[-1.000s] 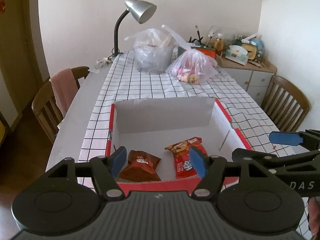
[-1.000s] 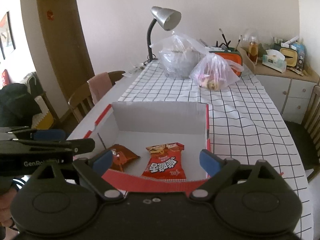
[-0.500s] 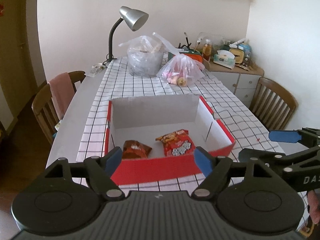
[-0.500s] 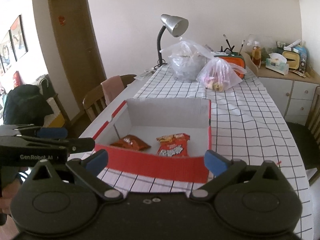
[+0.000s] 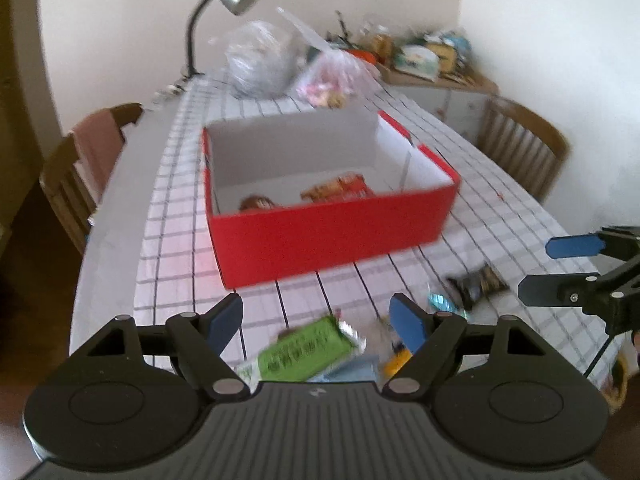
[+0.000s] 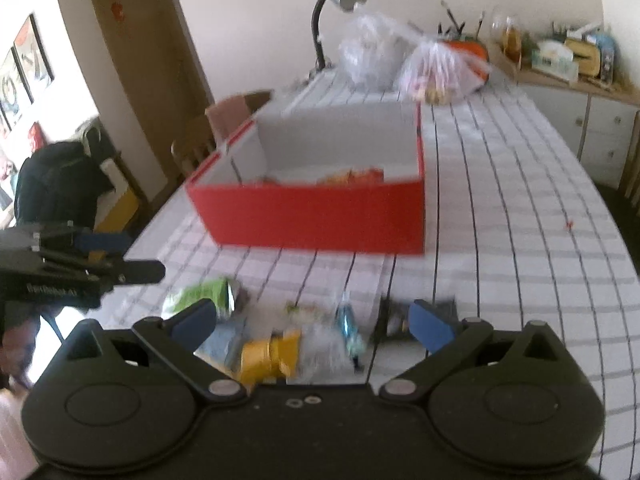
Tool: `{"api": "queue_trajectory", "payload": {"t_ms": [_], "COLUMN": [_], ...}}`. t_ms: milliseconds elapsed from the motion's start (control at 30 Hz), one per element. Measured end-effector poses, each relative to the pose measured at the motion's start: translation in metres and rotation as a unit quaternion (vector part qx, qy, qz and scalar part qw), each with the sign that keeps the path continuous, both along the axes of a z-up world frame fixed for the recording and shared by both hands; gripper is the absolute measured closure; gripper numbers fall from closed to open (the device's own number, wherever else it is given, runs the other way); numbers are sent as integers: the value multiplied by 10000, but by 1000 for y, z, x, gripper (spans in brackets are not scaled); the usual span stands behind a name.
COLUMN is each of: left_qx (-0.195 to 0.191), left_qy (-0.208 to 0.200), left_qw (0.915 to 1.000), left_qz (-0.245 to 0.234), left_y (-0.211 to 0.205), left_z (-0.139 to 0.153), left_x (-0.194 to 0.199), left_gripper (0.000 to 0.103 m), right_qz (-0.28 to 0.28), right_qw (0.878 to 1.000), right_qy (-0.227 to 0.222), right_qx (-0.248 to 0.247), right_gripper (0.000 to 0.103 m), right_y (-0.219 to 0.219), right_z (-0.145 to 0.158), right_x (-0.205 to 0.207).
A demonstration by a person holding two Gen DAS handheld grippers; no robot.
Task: Organize snacks
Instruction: 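Withdraw both tools from the box back toward the snack pile, then grasp the green biscuit packet with the left tool while the right tool grasps the black packet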
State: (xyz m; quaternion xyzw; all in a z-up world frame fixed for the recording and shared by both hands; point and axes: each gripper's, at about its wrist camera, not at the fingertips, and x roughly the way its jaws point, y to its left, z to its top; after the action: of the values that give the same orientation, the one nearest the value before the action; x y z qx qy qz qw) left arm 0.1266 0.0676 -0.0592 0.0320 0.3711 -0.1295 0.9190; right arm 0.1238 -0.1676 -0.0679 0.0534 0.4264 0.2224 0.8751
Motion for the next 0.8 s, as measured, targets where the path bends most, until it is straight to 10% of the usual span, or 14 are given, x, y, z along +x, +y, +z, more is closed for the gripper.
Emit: {"api": "queue_trajectory", "payload": {"t_ms": [800], "left_qx": [533], "left_qy": [482], "left_qw": [9824], "left_qz": [-1723], "left_y": [22], "left_z": [-68], "left_x": [28], "left_gripper": [23], "right_qz": [498], "right_qw": [9975], "right_qy": [424], "right_qx": [-283], "right_gripper": [14], "right_y": [32], "right_z": [-55], "right_x": [-44]}}
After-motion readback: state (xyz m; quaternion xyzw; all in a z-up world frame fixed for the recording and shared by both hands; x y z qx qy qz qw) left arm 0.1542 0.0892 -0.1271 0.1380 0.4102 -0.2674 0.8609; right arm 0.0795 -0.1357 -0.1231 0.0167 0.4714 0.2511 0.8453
